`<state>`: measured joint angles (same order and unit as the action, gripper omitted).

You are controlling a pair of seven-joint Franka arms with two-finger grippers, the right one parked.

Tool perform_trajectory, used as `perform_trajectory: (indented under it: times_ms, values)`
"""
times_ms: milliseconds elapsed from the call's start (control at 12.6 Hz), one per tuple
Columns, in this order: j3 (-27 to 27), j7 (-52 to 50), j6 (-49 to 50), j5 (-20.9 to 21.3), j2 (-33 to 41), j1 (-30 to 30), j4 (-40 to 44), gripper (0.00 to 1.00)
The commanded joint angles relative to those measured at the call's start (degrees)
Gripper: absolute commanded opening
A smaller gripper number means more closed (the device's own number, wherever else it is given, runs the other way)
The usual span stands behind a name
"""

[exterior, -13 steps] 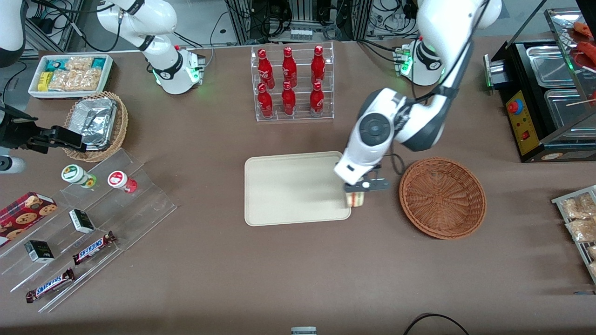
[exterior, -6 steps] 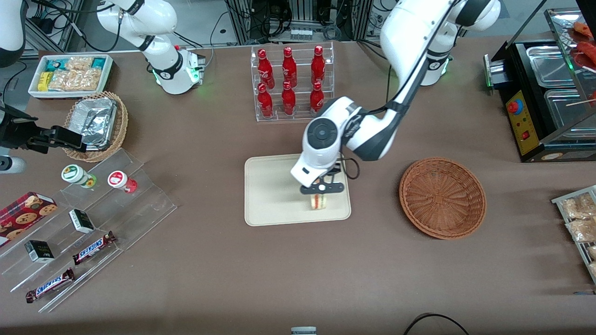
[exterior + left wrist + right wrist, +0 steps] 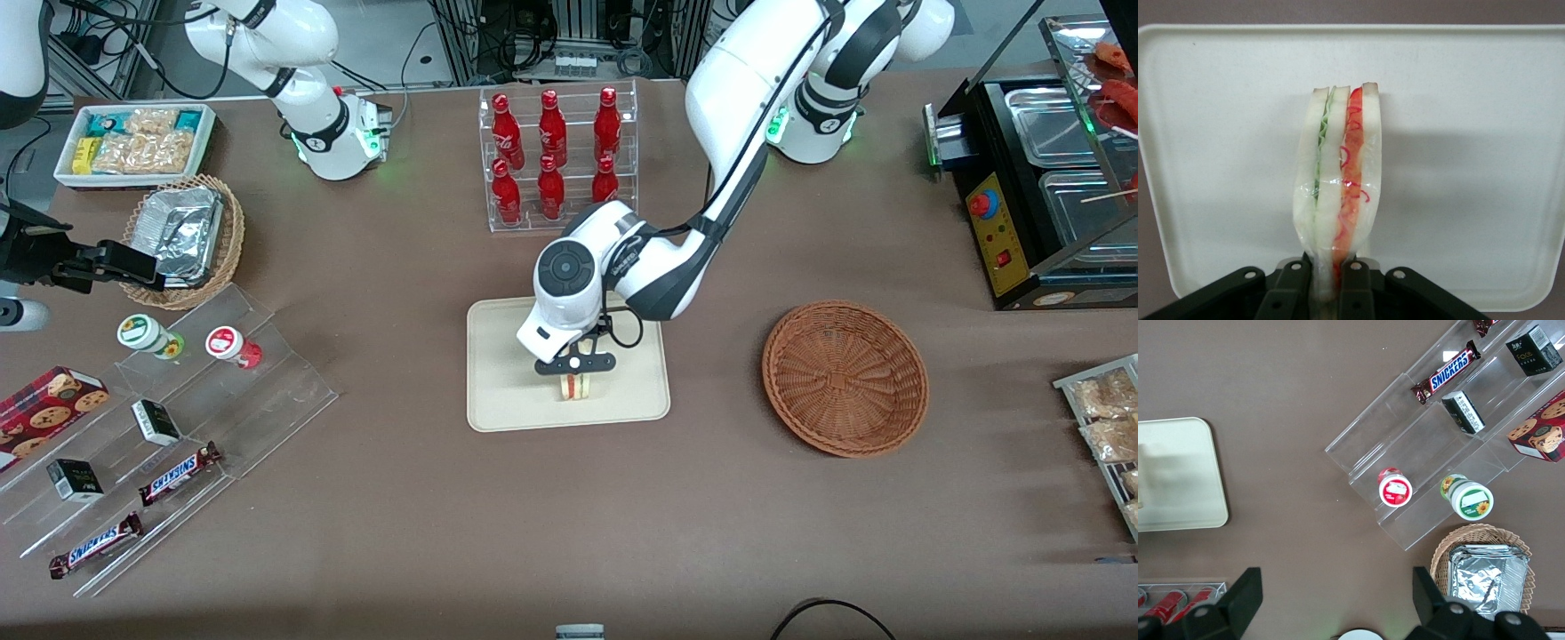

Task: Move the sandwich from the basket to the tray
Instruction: 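Lower the sandwich onto the tray and open the left gripper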

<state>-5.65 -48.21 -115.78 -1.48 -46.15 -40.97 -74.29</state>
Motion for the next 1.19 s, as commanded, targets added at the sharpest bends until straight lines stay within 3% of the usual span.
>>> perform_trajectory:
  times_ms: [0,636,715,874,954,1113]
  values:
    - [0.20,-1.96,2.40,-1.07,-2.27,-0.61,3.80,0.00]
    - [0.20,-6.54,1.88,-0.98,-3.51,-0.78,4.42,0.00]
    - [0.20,-6.54,1.79,-0.89,-3.60,-1.04,4.42,0.11]
    - [0.20,-6.45,1.44,-0.89,-3.86,-1.05,4.42,0.82]
    - [0.29,-6.37,1.44,-0.72,-3.86,-1.05,4.42,0.99]
    - [0.29,-6.28,1.61,-0.72,-3.42,-1.05,4.51,0.99]
